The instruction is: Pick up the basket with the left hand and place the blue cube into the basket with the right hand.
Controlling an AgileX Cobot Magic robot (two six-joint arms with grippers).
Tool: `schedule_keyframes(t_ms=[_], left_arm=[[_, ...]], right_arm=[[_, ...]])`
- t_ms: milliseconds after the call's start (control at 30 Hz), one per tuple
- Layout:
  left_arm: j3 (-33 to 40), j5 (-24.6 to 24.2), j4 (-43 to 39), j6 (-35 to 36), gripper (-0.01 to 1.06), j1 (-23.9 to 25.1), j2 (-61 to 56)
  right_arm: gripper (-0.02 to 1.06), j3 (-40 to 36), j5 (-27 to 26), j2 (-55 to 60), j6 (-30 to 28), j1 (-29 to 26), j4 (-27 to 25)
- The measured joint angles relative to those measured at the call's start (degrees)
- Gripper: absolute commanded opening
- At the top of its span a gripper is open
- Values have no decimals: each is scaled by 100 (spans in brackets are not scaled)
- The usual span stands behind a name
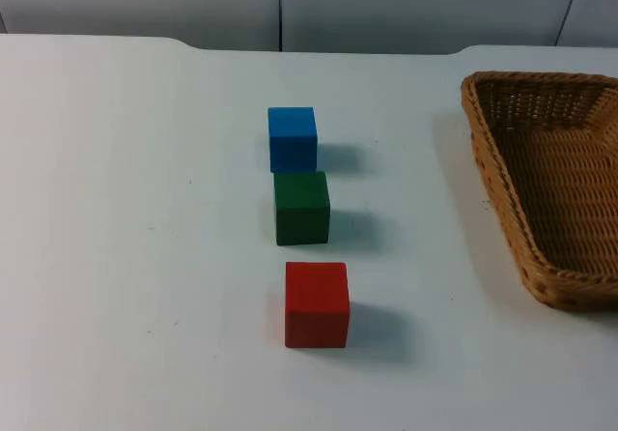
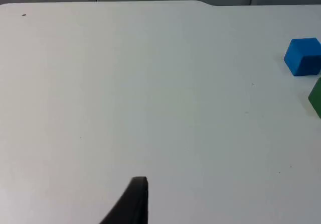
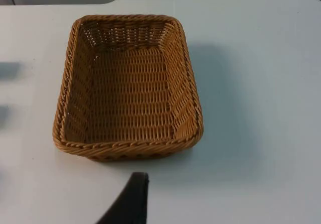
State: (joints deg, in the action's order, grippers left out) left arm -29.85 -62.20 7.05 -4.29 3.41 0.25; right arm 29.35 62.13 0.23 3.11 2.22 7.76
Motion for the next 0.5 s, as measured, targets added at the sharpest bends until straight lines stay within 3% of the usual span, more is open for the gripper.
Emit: schedule_keyframes(t_ms=[500], left_arm=[[-903,955,362,0,105,0,398]], right_arm=[[104,0,0,0,0,0,0]])
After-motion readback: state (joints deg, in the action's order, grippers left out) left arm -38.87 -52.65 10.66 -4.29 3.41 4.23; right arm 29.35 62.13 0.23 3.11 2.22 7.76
